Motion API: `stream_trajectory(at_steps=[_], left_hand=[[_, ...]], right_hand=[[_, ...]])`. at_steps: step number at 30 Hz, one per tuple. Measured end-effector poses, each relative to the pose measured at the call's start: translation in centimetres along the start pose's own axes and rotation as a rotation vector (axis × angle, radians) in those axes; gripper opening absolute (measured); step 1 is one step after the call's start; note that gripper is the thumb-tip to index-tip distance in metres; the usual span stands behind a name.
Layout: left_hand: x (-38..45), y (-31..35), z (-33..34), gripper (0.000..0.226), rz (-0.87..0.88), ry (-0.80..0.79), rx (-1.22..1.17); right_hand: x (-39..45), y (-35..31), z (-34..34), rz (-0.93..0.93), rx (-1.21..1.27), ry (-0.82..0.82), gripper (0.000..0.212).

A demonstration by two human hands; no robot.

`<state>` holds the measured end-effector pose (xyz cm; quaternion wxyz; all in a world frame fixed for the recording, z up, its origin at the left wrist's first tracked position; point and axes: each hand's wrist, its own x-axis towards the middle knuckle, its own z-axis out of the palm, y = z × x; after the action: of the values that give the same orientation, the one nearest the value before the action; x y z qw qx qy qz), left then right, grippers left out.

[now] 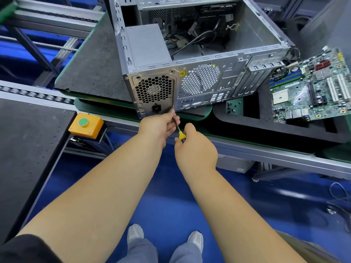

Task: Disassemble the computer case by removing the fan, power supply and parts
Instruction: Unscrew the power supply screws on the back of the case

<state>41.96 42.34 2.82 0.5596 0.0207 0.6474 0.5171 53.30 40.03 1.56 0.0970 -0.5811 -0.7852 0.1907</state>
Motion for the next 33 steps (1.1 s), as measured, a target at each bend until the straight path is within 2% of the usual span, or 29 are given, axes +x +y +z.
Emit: stream_trajectory(at_steps=[2, 4, 7, 10, 13, 18, 22, 24, 30, 33], left_hand=[[0.2, -0.1, 0.1, 0.02, 0.012, 0.014, 0.0], [0.5, -0.3, 0.0, 0.017, 0.035, 0.028, -0.019], [0.7, -0.5, -0.1, 0.017, 0.055, 0.021, -0.063], [0.6, -0.7, -0.1, 0.014, 0.062, 0.03, -0.11], [0.5, -0.7, -0.1, 0.013, 0.07, 0.029, -0.125], [0.2, -0.6, -0.3, 0.013, 0.067, 0.011, -0.103], [0.1, -0.4, -0.4, 0.017, 0.043, -0.03, -0.096], [0.0, -0.3, -0.4, 0.017, 0.032, -0.038, -0.095], [0.0, -0.5, -0.7, 0.01, 0.038, -0.023, -0.074], [0.0, -0.7, -0.7, 0.008, 0.034, -0.022, -0.081]], right_hand=[[0.0, 0.3, 0.1, 0.035, 0.107, -0.038, 0.023], [0.2, 0.3, 0.0, 0.1, 0.305, -0.145, 0.022], [0.8, 0.6, -0.5, 0.375, 0.882, -0.388, 0.025], [0.8, 1.4, -0.7, 0.608, 1.456, -0.67, 0.04], [0.7, 1.9, -0.2, 0.667, 1.642, -0.741, 0.045], [0.5, 1.7, 0.3, 0.677, 1.604, -0.665, 0.04], [0.3, 1.6, 0.6, 0.669, 1.445, -0.514, 0.027], [0.3, 1.4, 0.6, 0.601, 1.297, -0.429, 0.021], [0.1, 0.5, -0.3, 0.36, 0.76, -0.179, 0.025], [-0.2, 0.1, -0.6, 0.172, 0.381, -0.033, 0.026]])
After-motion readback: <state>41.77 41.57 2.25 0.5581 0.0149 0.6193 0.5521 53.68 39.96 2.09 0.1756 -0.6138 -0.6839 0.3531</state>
